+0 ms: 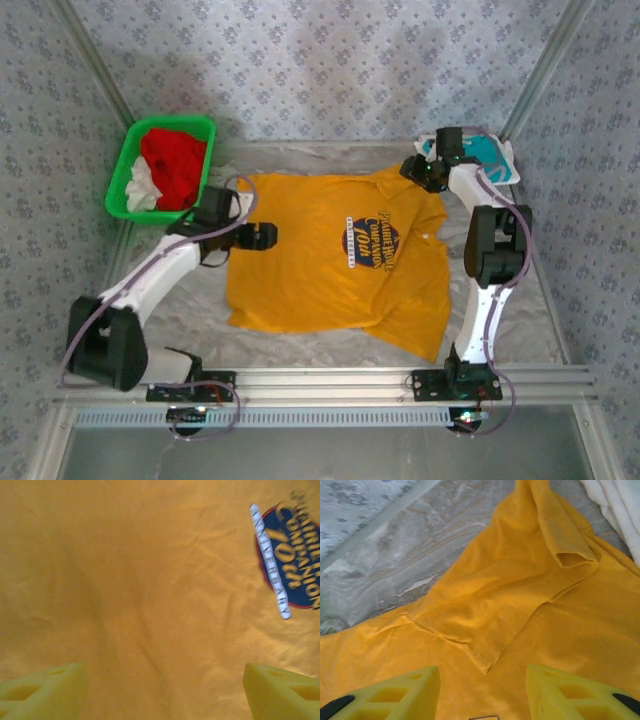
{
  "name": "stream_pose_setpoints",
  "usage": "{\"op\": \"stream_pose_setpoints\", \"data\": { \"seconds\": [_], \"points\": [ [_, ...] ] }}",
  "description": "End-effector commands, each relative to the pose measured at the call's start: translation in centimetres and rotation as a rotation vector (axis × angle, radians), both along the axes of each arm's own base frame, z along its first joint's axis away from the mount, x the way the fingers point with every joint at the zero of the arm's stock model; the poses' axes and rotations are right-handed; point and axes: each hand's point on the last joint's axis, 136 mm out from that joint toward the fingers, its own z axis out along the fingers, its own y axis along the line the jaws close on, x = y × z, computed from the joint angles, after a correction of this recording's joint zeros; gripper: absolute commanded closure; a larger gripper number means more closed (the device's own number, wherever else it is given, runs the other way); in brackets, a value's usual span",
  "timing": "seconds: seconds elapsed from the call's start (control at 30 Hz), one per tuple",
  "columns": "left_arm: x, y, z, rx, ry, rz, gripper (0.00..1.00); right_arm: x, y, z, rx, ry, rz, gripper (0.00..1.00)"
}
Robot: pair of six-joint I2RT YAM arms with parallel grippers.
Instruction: Fold and stack the t-shirts
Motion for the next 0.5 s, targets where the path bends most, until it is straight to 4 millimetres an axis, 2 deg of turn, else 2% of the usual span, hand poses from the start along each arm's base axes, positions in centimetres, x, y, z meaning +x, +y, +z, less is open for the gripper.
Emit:
{"op": "stream_pose_setpoints", "data": {
  "seconds": [0.0, 0.13, 0.23, 0.47],
  "points": [
    [2.7, -1.8, 3.2, -0.123, -0.196, 0.019, 0.19, 1.1, -0.2, -0.3, 0.070, 0.026, -0.032, 0.50],
    [2.0, -0.8, 1.4, -0.130, -0.229, 0.060, 0.18, 1.3, 2.3, -1.8, 0.104, 0.055, 0.000, 0.51],
    [1.4, -0.4, -0.6, -0.119, -0.195, 0.084, 0.18, 1.4, 3.4, -3.3, 0.127, 0.081, -0.003, 0.51],
    [-0.5, 0.6, -3.6, -0.135, -0.100, 0.153, 0.19, 0.2, 3.7, -5.0, 0.126, 0.113, -0.062, 0.53]
  ]
}}
